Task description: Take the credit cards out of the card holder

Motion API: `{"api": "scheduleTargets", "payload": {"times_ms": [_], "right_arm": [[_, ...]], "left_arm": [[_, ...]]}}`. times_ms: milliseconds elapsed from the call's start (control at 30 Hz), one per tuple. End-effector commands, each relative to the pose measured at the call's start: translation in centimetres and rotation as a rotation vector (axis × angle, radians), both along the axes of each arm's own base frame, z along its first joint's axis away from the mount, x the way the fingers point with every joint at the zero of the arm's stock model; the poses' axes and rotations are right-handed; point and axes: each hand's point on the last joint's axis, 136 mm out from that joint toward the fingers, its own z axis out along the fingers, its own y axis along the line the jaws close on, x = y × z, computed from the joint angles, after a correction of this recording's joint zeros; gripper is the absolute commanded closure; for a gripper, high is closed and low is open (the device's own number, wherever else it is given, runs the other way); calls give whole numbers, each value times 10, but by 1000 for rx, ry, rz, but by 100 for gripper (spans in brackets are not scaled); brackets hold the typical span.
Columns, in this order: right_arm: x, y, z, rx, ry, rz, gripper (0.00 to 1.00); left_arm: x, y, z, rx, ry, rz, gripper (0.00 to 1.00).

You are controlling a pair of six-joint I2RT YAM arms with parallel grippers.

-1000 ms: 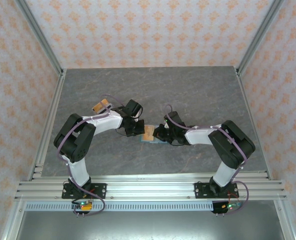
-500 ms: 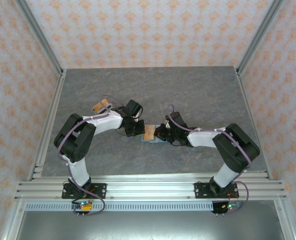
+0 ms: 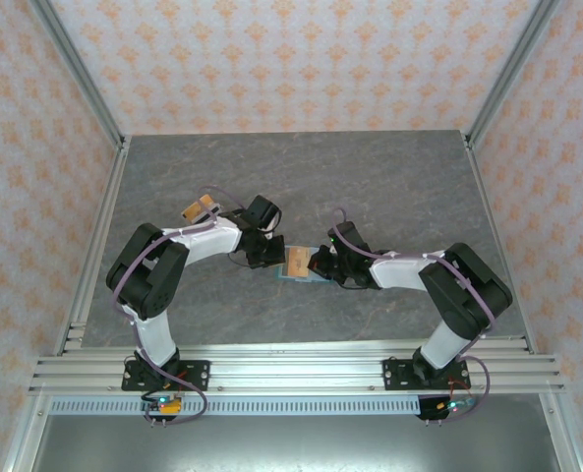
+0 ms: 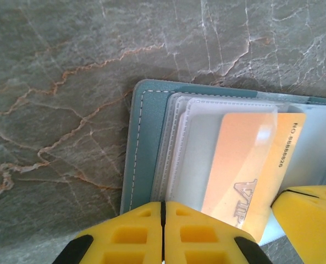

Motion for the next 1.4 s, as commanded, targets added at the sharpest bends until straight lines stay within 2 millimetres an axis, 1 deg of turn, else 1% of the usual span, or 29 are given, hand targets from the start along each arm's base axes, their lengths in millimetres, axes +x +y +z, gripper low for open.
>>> {"api": "scheduleTargets", "payload": {"times_ms": [0, 100, 167, 233, 333, 400, 500, 567, 700, 833, 967, 1367], "right_arm": [[3, -8, -5, -48, 10, -27, 100], [3, -8, -7, -53, 17, -28, 100], [3, -7, -8, -52, 19, -25, 100], [4, -7, -8, -48, 20, -24, 100], [4, -5, -7, -40, 19, -22, 100], [4, -4, -5, -35, 18, -22, 97], [5, -3, -2, -17, 10, -26, 87], [7, -2, 1, -4, -2, -33, 80], [8, 1, 3, 11, -5, -28, 74], [9, 6, 2, 33, 0, -19, 73], [10, 11, 4, 58, -2, -9, 74], [13, 15, 11, 89, -24, -2, 79]], "left_arm": [[-1, 6, 15, 14, -7, -11, 92], [3, -1, 29, -30, -35, -20, 92], [3, -4, 32, -44, -38, -33, 92], [3, -8, 31, -58, -32, -44, 92], [2, -9, 23, -51, -14, -45, 92], [3, -9, 19, -51, -4, -42, 93], [2, -10, 12, -42, 14, -43, 93], [1, -6, 4, -5, 34, -41, 94], [-5, 2, -9, 40, 62, -46, 96], [-11, 10, -18, 78, 83, -43, 99], [-14, 13, -22, 93, 93, -46, 100], [-16, 13, -28, 91, 105, -46, 100]]}}
